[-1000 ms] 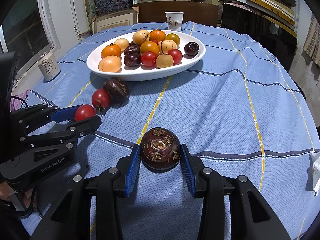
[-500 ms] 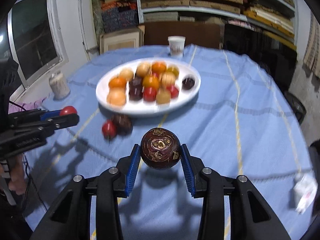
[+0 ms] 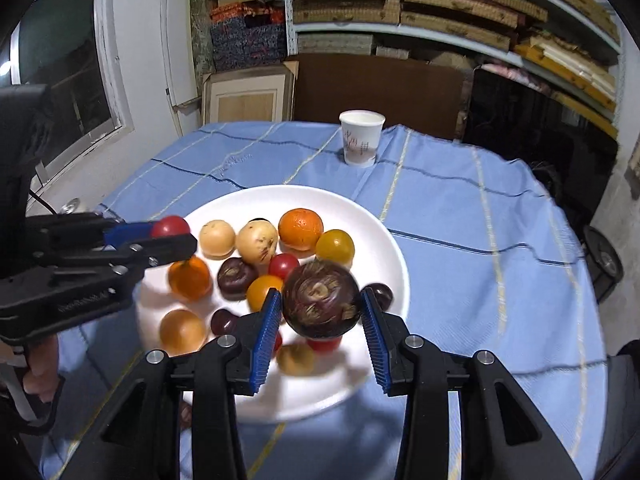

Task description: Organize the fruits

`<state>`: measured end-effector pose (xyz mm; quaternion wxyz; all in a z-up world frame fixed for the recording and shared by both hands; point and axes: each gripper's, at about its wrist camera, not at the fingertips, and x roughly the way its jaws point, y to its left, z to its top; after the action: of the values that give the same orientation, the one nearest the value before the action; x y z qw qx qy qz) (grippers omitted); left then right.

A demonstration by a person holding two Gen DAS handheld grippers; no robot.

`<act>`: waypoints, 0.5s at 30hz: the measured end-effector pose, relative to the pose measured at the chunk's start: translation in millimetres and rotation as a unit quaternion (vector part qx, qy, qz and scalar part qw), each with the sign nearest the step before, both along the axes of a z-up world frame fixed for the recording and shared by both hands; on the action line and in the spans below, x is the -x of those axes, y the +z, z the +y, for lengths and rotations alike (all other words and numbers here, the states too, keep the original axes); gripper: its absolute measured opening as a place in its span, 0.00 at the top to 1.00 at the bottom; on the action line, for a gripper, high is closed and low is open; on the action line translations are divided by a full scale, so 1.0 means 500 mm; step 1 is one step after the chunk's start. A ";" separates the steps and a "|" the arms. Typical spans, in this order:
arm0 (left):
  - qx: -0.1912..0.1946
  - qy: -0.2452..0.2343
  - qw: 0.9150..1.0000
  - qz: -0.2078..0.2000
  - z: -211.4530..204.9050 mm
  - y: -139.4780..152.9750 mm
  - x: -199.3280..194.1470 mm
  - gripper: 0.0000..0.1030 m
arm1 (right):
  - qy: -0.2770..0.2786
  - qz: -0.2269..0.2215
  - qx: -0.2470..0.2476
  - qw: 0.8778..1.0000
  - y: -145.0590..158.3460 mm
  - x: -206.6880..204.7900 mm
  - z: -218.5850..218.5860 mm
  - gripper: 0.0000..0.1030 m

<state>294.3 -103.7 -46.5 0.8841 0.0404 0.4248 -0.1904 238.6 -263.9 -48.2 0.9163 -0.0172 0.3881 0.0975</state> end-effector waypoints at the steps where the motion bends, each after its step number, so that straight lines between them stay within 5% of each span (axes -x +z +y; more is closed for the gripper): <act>1: 0.001 0.003 1.000 0.007 0.001 -0.011 -0.016 0.59 | 0.002 0.002 0.000 1.000 -0.009 -0.012 0.000 0.52; 4: 0.018 0.019 1.000 -0.004 0.017 -0.008 -0.019 0.19 | -0.003 -0.011 0.004 1.000 -0.015 -0.023 0.003 0.46; 5: 0.024 0.027 0.999 -0.016 0.027 0.001 -0.011 0.15 | -0.002 -0.015 0.002 1.000 -0.012 -0.018 0.000 0.46; 10: 0.029 0.019 0.998 -0.043 0.068 0.034 0.071 0.14 | 0.009 -0.021 0.004 1.000 0.006 0.064 0.004 0.46; 15: 0.023 0.007 0.998 -0.054 0.101 0.008 0.174 0.11 | 0.053 0.001 -0.010 0.999 -0.028 0.180 0.052 0.46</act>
<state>207.5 -53.4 -42.5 0.9078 0.0280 0.3719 -0.1917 148.6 -238.0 -62.1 0.9097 -0.0281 0.3862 0.1499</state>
